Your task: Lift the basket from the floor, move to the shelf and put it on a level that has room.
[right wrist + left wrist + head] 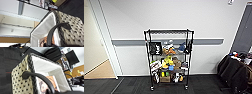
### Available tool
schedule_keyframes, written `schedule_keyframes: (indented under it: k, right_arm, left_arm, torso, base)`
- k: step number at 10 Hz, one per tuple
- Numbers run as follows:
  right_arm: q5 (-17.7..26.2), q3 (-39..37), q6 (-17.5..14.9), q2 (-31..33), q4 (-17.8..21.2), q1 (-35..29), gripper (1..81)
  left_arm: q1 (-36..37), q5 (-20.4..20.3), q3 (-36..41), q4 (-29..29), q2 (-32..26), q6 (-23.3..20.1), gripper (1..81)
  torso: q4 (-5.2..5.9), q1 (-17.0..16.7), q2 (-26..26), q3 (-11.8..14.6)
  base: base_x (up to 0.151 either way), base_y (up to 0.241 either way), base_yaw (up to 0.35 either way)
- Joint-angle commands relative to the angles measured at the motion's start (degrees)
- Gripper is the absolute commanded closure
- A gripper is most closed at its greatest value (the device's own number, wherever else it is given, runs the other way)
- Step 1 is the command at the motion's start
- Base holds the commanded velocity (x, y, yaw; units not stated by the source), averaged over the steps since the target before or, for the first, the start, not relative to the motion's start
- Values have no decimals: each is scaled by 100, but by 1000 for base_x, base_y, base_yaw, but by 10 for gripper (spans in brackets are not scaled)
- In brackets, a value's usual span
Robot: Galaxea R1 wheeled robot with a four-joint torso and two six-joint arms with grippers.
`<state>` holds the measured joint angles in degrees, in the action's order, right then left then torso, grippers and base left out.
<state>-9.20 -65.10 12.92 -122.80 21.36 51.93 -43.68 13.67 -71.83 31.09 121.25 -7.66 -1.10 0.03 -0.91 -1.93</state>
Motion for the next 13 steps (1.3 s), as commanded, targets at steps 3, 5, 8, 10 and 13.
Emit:
schedule_keyframes:
  k: [3, 5, 8, 10, 13]
  right_arm:
    - [41, 323, 17, 130, -53, -538, 811]
    - [24, 323, -9, 121, -53, -415, 811]
    - [6, 341, -9, 68, -264, -126, 811]
    - [-73, 332, -9, 33, -343, 15, 811]
    - [-90, 384, -9, 33, -395, 94, 811]
  left_arm:
    - [646, 163, 257, 82, -170, -87, 811]
    - [584, 154, 309, 81, -170, -96, 811]
    - [434, 136, 353, 64, -170, -113, 811]
    - [347, 84, 468, 55, -223, -122, 811]
    - [74, -400, 775, 55, -302, -280, 811]
  torso:
    - [0, 0, 0, 0]
    - [0, -3, -6, 5]
    - [0, -3, -6, 5]
    - [0, -3, -6, 5]
    - [0, -3, -6, 6]
  base:
    - [22, 0, 0]
    - [69, 0, 0]
    - [71, 0, 0]
    - [70, 0, 0]
    - [85, 0, 0]
